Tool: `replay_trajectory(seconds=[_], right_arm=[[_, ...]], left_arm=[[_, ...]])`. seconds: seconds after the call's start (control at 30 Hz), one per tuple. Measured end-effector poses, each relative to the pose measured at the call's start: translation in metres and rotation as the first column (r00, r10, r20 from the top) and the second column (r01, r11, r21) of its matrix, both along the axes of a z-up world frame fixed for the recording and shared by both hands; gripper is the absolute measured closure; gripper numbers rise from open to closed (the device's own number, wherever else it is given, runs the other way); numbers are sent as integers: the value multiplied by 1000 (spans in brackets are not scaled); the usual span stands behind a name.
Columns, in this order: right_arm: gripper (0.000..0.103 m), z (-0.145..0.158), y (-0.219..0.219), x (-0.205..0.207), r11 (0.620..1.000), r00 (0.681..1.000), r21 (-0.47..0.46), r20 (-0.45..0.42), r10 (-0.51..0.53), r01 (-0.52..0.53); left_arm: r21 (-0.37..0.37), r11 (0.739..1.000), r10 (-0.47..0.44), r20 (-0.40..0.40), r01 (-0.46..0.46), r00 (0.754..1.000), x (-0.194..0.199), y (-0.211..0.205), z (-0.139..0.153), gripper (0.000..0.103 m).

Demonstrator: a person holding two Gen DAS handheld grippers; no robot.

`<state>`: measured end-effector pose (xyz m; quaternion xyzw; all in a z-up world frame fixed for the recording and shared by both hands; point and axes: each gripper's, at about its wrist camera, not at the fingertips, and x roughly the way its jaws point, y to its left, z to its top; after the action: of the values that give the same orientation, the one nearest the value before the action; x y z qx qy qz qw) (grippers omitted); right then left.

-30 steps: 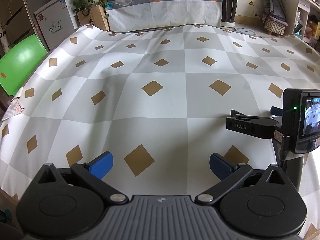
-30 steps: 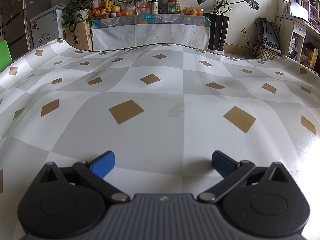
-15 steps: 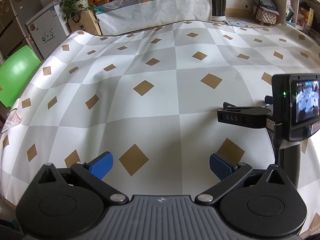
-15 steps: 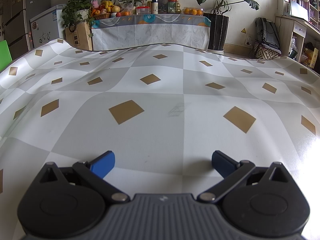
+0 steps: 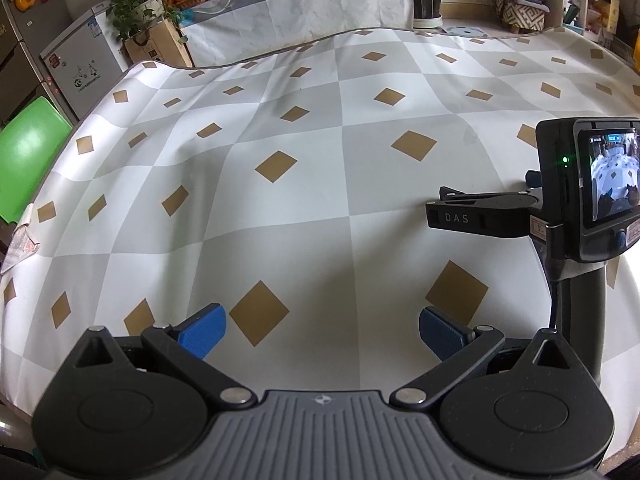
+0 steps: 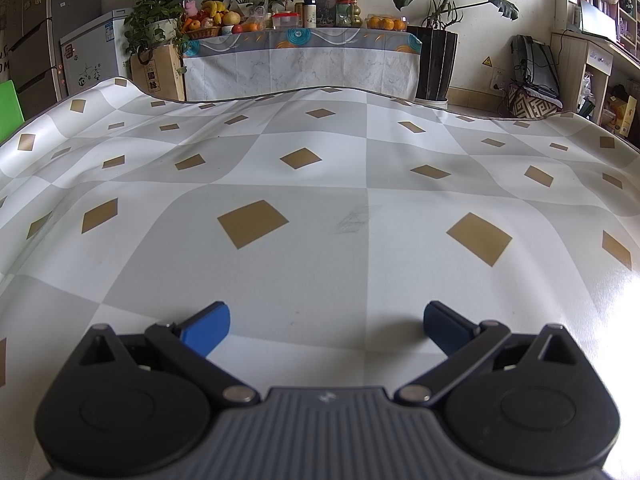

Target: Fold clothes

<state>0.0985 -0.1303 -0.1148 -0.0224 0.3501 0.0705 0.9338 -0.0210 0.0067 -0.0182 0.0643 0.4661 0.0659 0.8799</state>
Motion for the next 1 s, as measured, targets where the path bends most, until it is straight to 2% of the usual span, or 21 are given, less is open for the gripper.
replay_trajectory(seconds=[0.27, 0.4, 1.0], right_arm=[[0, 0, 0, 0, 1000, 1000, 0, 0, 0, 0], [0, 0, 0, 0, 1000, 1000, 0, 0, 0, 0], [0, 0, 0, 0, 1000, 1000, 0, 0, 0, 0]], left_arm=[[-20, 1000, -17, -12, 17, 1000, 1, -6, -1, 0], [-6, 999, -40, -11, 40, 999, -1, -11, -1, 0], [-35, 999, -3, -27, 2, 1000, 5, -4, -7, 0]])
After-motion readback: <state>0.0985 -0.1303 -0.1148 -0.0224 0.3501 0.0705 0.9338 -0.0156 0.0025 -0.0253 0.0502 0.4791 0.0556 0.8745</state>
